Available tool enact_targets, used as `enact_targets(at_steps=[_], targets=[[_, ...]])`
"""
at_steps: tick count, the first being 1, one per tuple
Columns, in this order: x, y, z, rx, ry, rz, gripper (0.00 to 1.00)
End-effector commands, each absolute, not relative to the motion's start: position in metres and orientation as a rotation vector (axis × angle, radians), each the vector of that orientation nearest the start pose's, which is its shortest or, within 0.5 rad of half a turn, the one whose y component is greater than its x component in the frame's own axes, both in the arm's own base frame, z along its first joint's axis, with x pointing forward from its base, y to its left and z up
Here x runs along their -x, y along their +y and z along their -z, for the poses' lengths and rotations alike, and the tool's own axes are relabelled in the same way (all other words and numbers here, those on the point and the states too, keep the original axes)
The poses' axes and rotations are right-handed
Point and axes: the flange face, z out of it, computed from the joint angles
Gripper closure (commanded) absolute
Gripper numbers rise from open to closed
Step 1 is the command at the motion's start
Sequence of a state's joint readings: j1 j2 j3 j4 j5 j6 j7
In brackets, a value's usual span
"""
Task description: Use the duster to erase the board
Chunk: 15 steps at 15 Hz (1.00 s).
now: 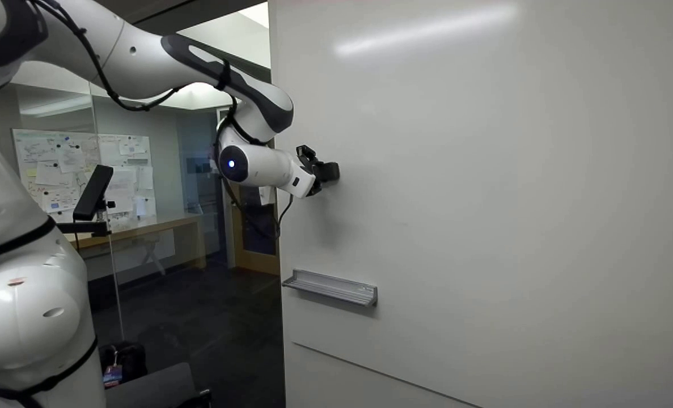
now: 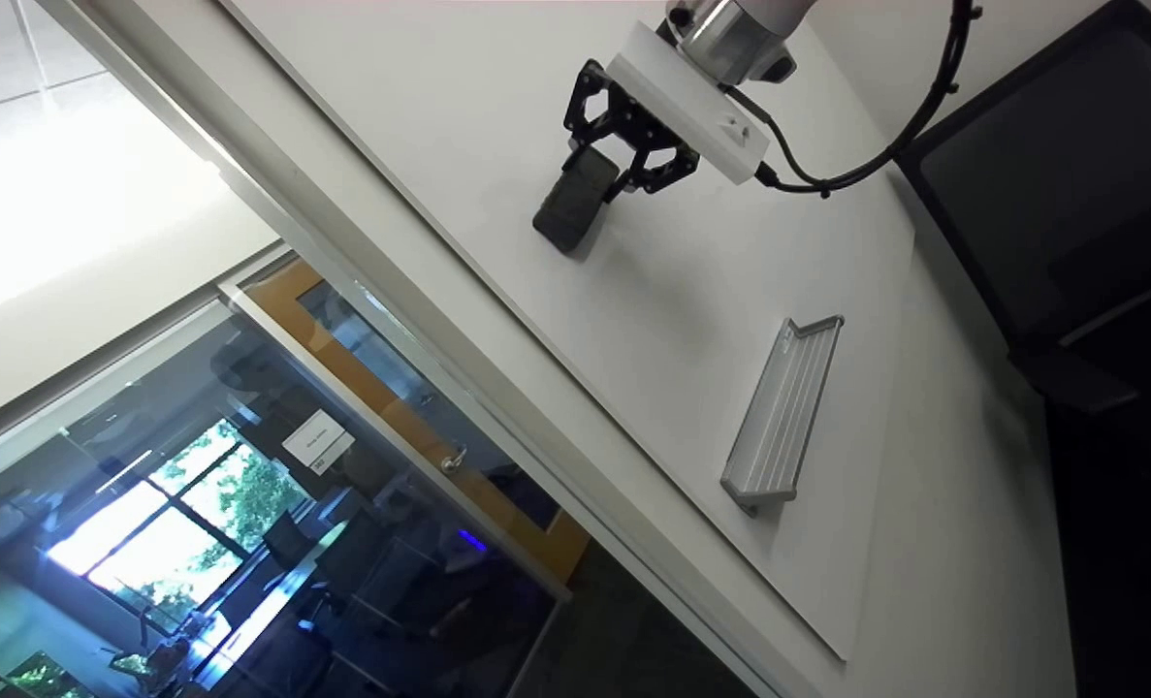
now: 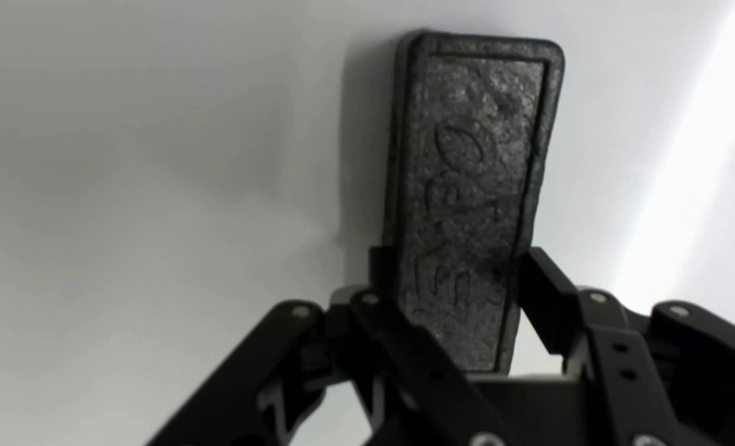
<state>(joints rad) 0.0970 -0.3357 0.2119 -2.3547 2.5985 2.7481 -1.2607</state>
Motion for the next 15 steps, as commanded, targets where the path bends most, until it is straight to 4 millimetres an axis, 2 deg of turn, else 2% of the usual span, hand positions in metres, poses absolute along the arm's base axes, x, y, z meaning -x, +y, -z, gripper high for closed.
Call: enact_targets(at_steps=[1, 6, 9, 11, 15], targets=[[-0.458, 0.167, -0.449, 1.665, 0.706, 0.856, 0.71], [-0.452, 0.177, -0.420, 1.718, 0.727, 0.801, 0.71], [-0.452, 0.178, -0.414, 1.728, 0.731, 0.791, 0.71], [-0.455, 0.177, -0.421, 1.718, 0.716, 0.810, 0.71], [-0.461, 0.167, -0.448, 1.669, 0.667, 0.887, 0.71]])
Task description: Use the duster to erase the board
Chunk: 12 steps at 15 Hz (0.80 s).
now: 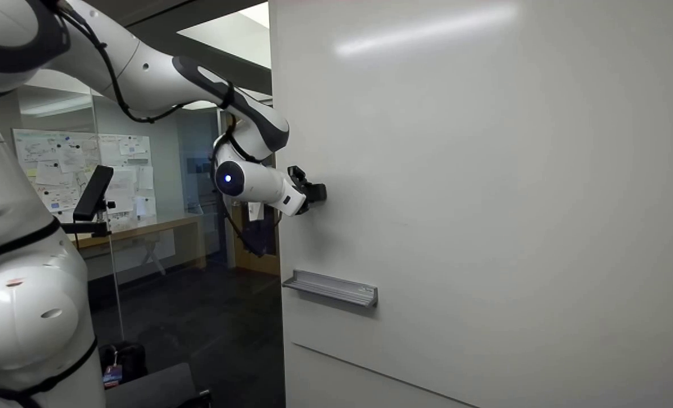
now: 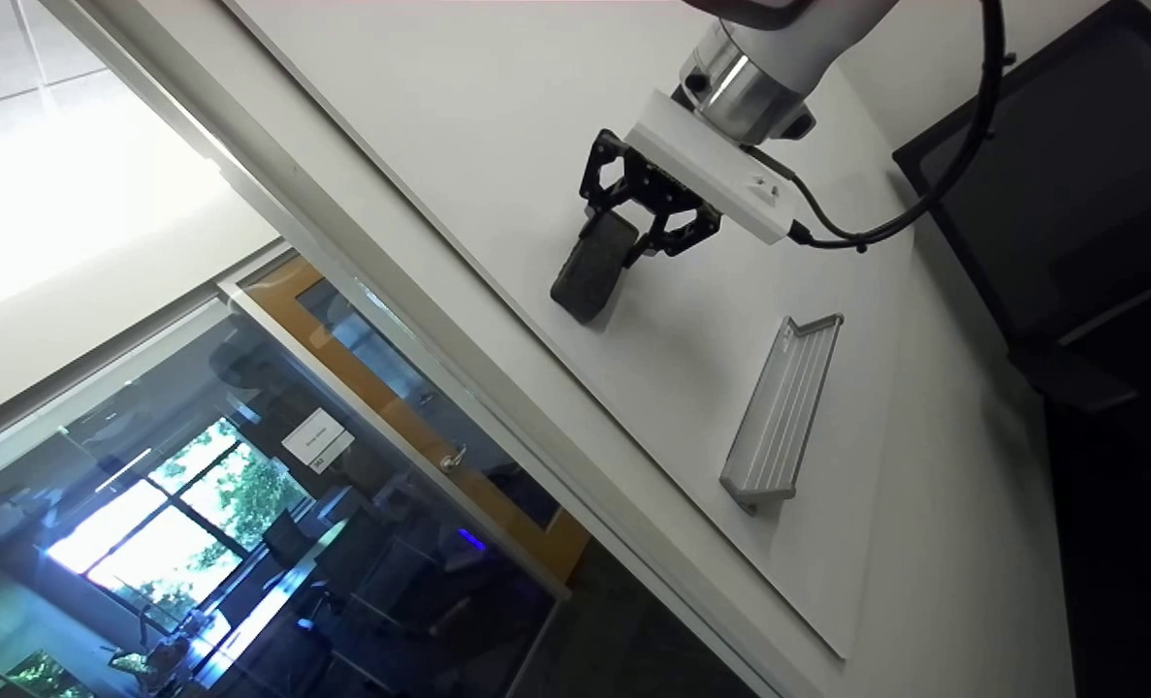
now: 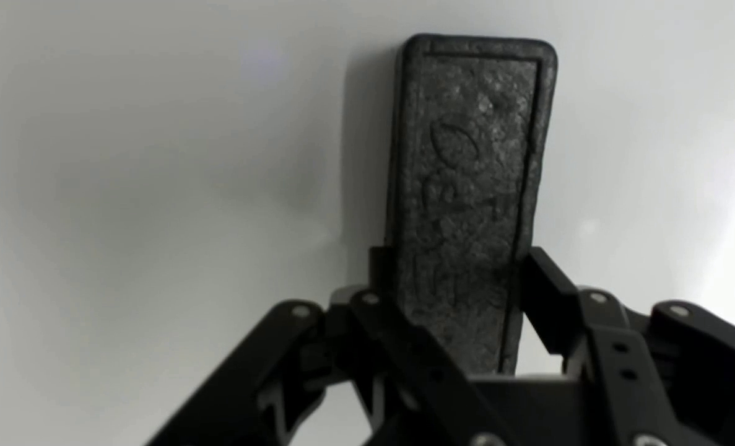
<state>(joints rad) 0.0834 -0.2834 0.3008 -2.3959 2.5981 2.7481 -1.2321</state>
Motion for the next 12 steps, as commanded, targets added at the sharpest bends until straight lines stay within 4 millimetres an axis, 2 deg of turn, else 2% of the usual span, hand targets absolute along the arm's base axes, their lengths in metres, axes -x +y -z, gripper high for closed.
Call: enact_targets(at_steps=[1, 7, 12], targets=[[-0.462, 0.164, -0.454, 1.661, 0.659, 0.906, 0.71], [-0.468, 0.158, -0.479, 1.631, 0.591, 1.001, 0.71], [-0.465, 0.159, -0.503, 1.618, 0.542, 1.060, 0.71]])
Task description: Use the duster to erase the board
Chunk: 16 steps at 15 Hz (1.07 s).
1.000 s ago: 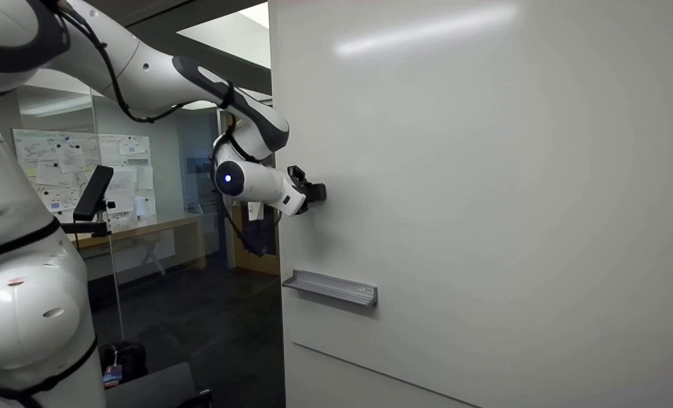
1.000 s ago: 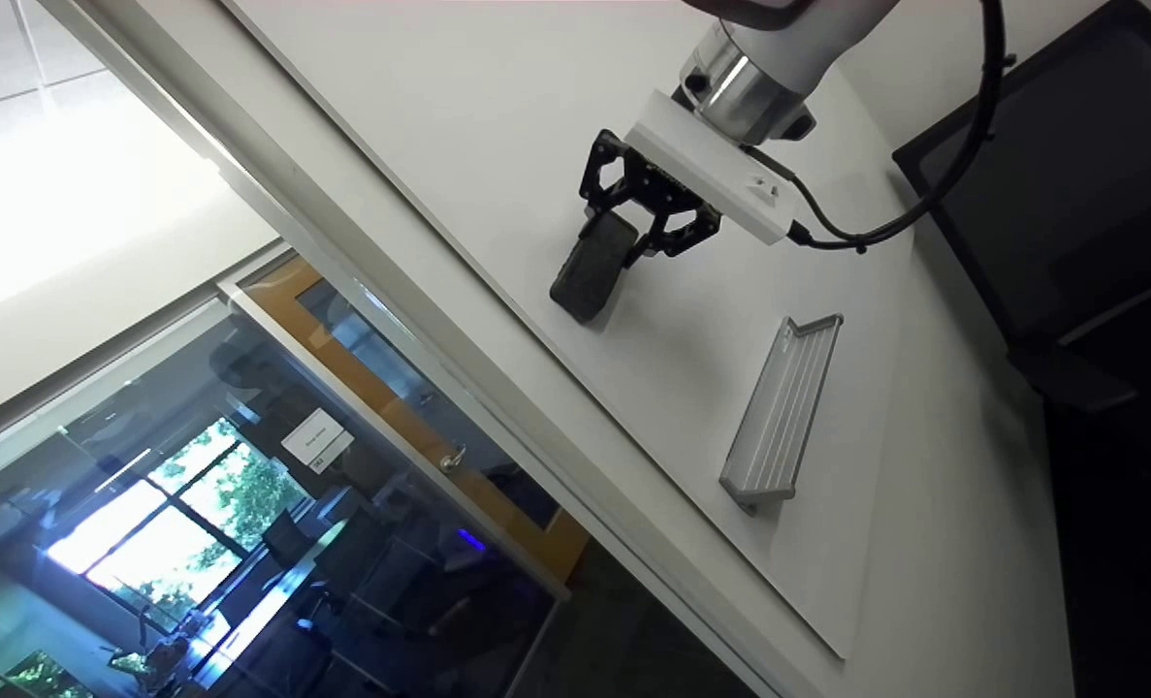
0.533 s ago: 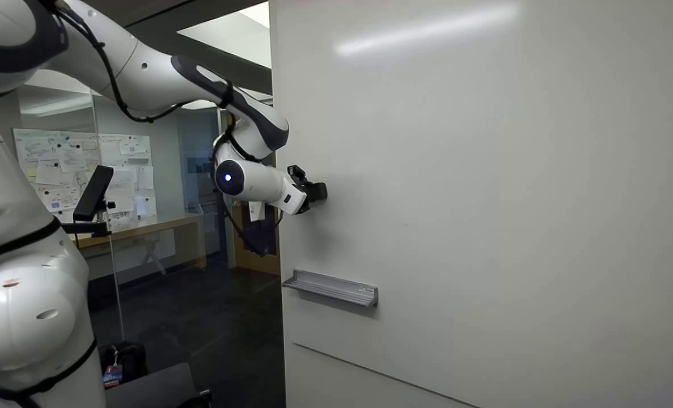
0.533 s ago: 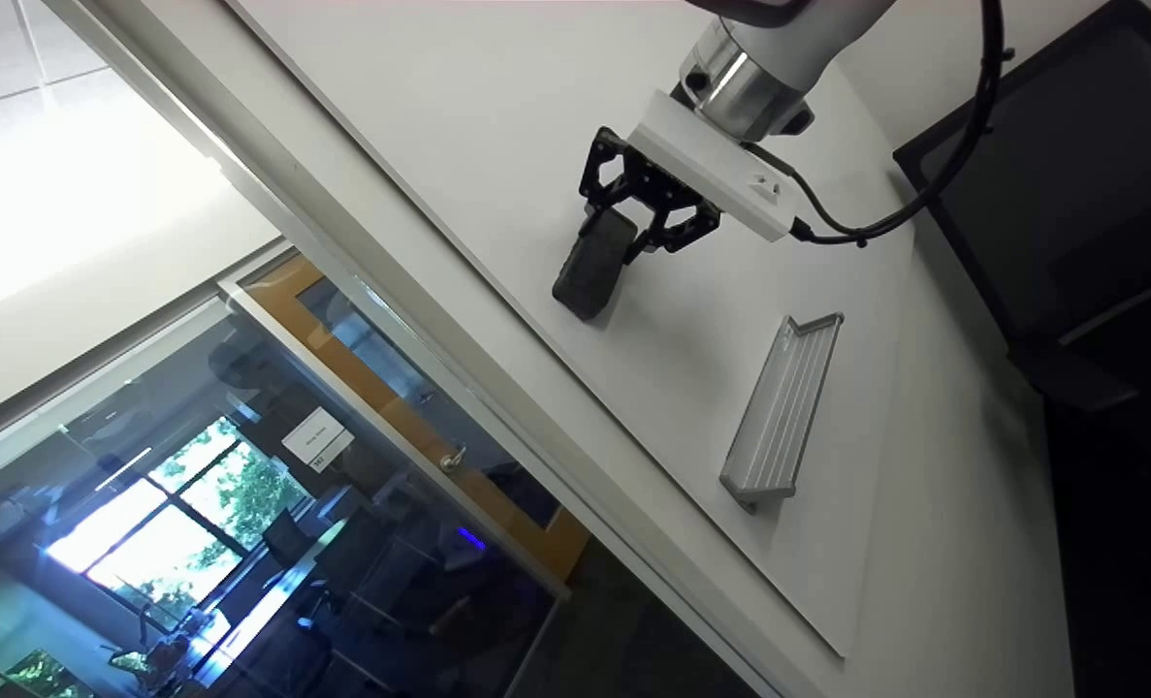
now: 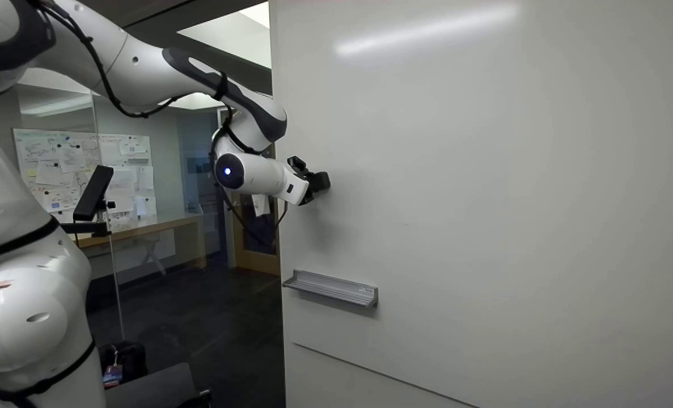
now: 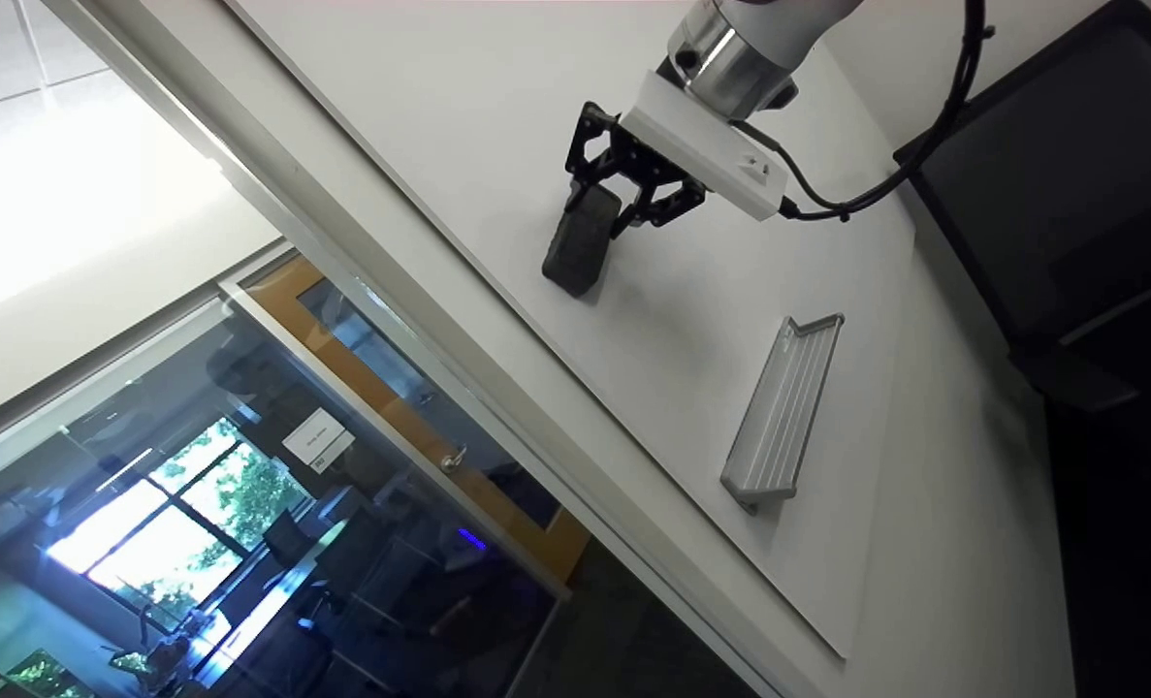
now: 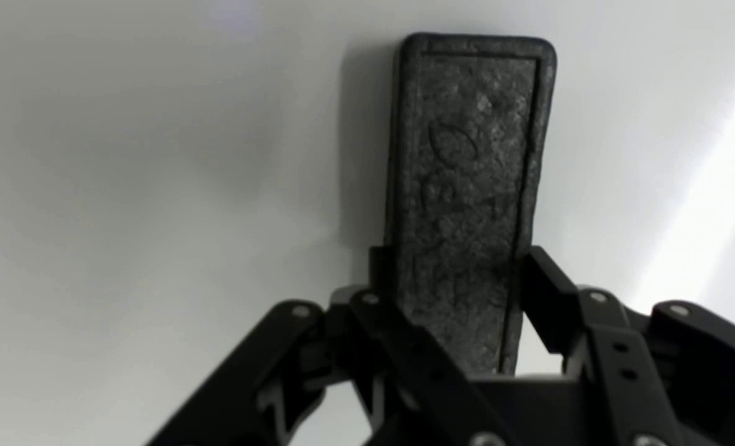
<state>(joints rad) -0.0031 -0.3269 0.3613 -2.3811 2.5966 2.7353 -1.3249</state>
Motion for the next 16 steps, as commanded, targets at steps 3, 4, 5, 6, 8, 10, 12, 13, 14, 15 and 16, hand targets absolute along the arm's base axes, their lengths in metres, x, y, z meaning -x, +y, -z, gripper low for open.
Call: enact_targets(at_steps=[3, 4, 5, 6, 8, 10, 12, 13, 14, 15, 16], targets=[[-0.453, 0.168, -0.501, 1.644, 0.563, 1.027, 0.71], [-0.447, 0.168, -0.498, 1.669, 0.579, 0.998, 0.71], [-0.442, 0.168, -0.495, 1.682, 0.596, 0.967, 0.71], [-0.438, 0.166, -0.495, 1.693, 0.612, 0.940, 0.71], [-0.431, 0.160, -0.494, 1.724, 0.655, 0.889, 0.71], [-0.425, 0.157, -0.491, 1.779, 0.703, 0.844, 0.71], [-0.423, 0.155, -0.483, 1.839, 0.751, 0.795, 0.71], [-0.421, 0.152, -0.478, 1.872, 0.783, 0.787, 0.71], [-0.420, 0.149, -0.473, 1.897, 0.813, 0.773, 0.71], [-0.418, 0.142, -0.469, 1.922, 0.855, 0.785, 0.71], [-0.417, 0.137, -0.465, 1.946, 0.892, 0.791, 0.71]])
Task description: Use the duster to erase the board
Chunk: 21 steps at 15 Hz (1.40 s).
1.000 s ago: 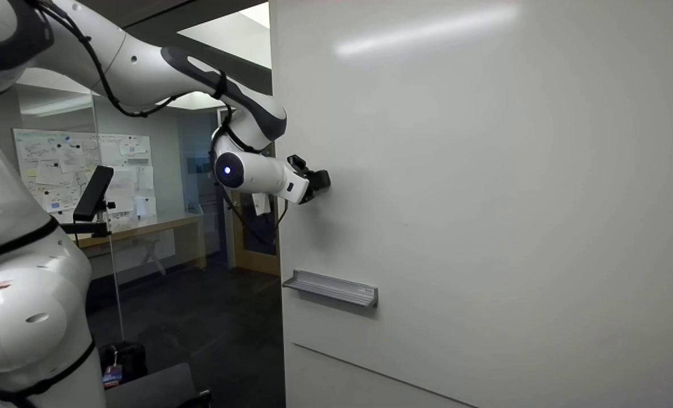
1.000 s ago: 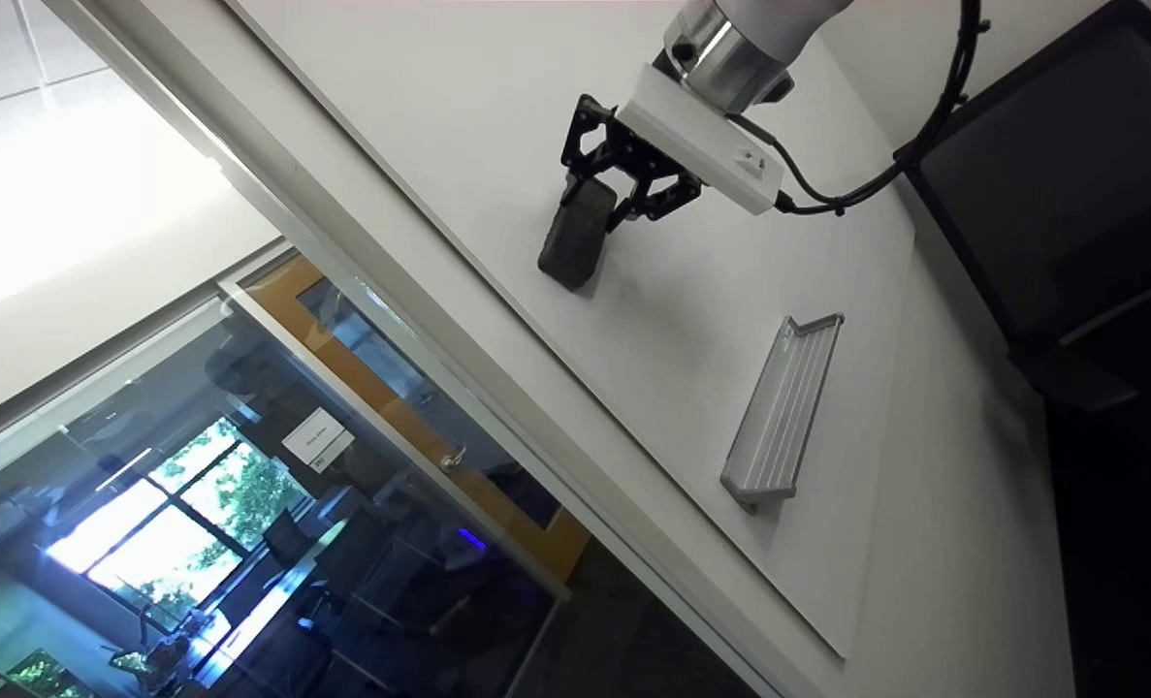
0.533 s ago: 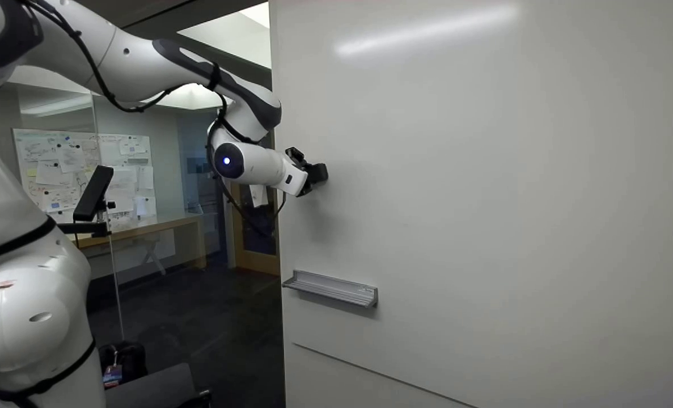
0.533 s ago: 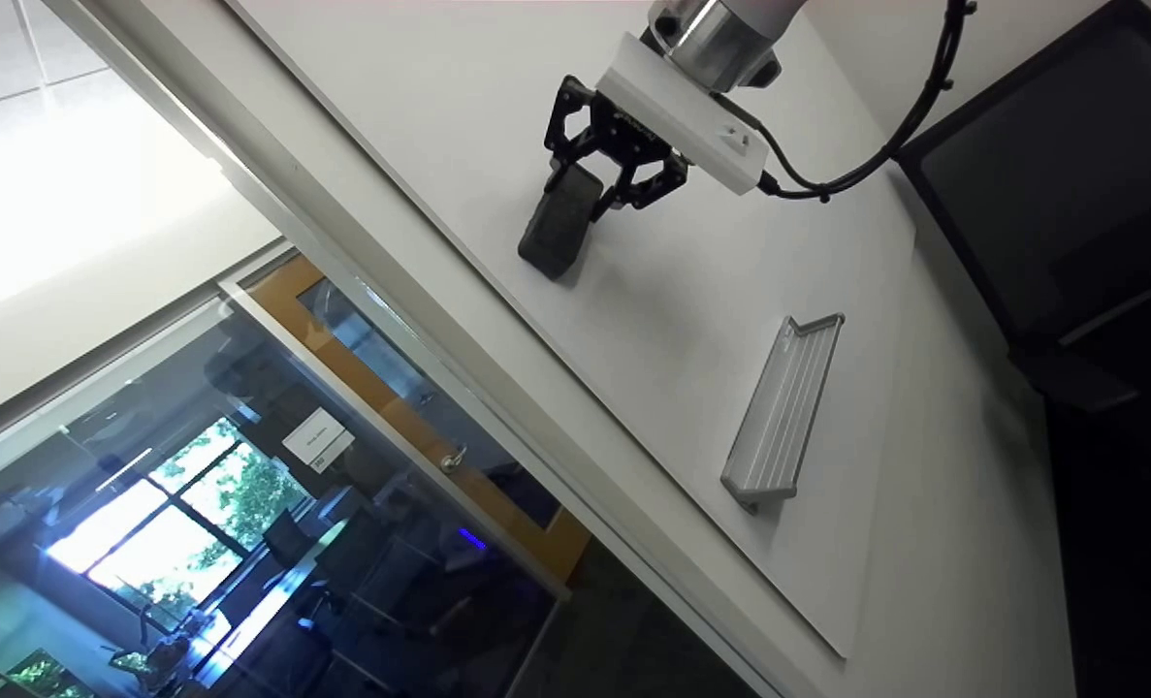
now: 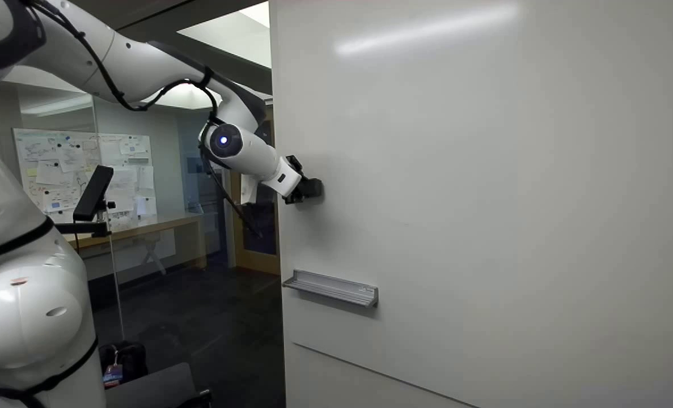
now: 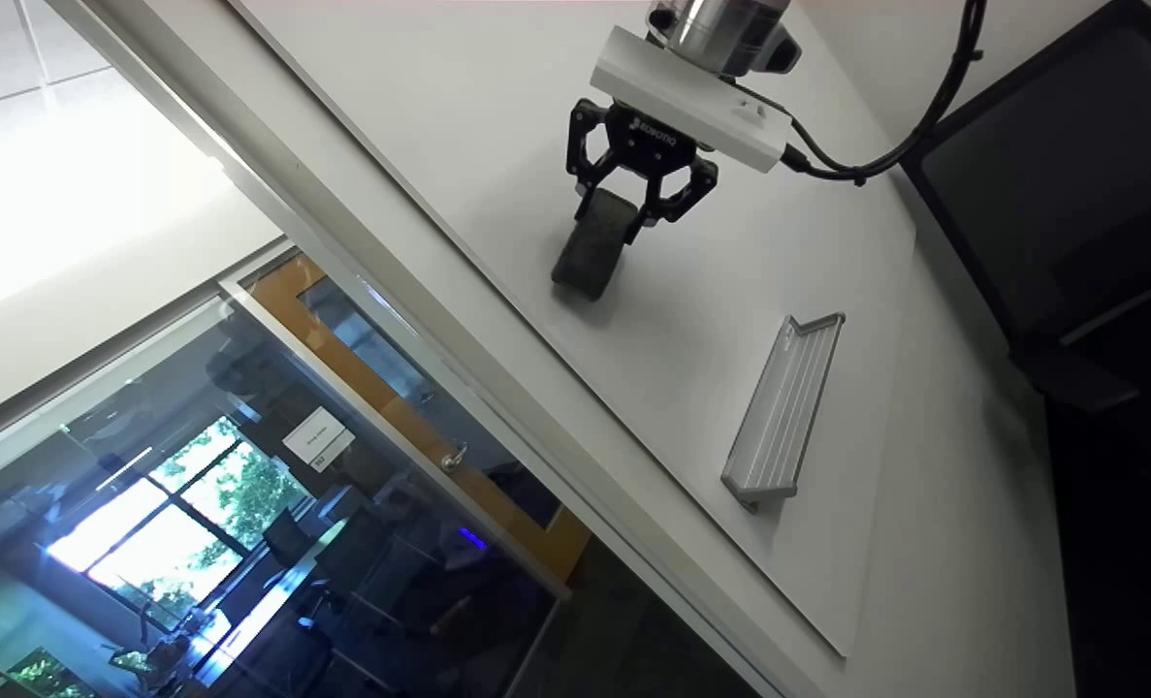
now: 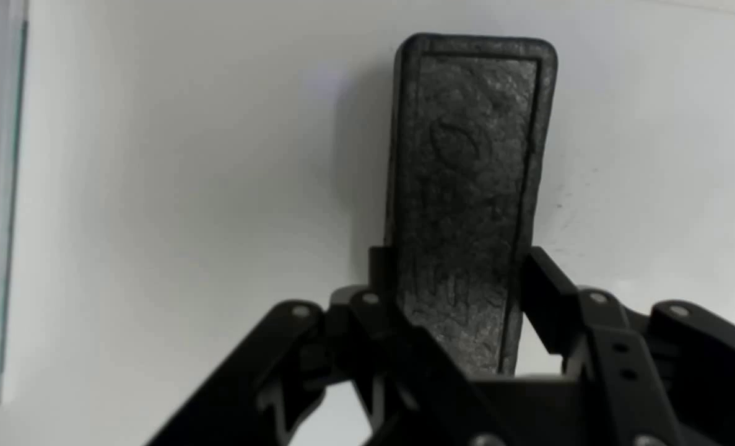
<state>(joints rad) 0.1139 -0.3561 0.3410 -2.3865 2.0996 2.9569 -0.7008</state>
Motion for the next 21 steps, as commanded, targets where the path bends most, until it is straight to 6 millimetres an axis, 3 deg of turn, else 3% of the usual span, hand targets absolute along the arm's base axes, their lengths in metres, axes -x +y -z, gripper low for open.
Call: enact_targets(at_steps=[1, 10, 15, 16, 21], targets=[[-0.415, 0.130, -0.459, 1.961, 0.931, 0.791, 0.71], [-0.408, 0.091, -0.390, 2.087, 1.182, 0.643, 0.71], [-0.414, 0.084, -0.364, 2.149, 1.242, 0.559, 0.71], [-0.412, 0.087, -0.367, 2.152, 1.204, 0.570, 0.46], [-0.415, 0.085, -0.361, 2.161, 1.221, 0.555, 0.46]])
